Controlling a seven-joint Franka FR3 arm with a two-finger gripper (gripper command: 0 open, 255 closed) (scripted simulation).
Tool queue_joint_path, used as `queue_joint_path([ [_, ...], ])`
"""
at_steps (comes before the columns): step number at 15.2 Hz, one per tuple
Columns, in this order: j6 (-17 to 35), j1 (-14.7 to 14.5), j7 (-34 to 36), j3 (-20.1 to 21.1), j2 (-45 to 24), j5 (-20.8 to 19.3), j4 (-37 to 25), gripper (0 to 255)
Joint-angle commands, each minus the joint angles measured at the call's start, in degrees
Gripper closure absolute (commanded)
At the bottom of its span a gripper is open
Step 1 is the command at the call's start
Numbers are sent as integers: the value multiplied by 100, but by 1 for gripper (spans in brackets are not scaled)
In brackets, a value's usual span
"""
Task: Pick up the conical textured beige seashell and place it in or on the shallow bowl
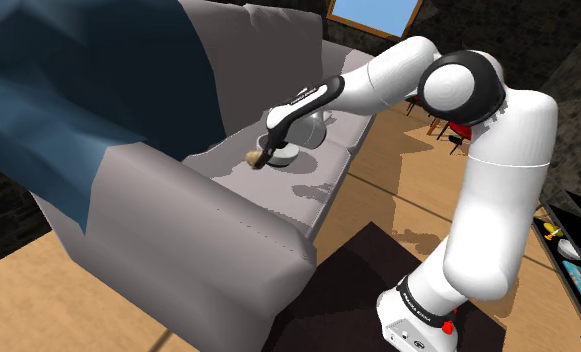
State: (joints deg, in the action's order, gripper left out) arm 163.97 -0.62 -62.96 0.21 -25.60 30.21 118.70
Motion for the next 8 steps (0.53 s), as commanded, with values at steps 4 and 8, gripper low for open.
queue_joint_path([
  [4, -467, 454, -360, -64, -402, -44, -750, 255],
  [8, -918, 814, -598, -131, -851, -112, -1549, 255],
])
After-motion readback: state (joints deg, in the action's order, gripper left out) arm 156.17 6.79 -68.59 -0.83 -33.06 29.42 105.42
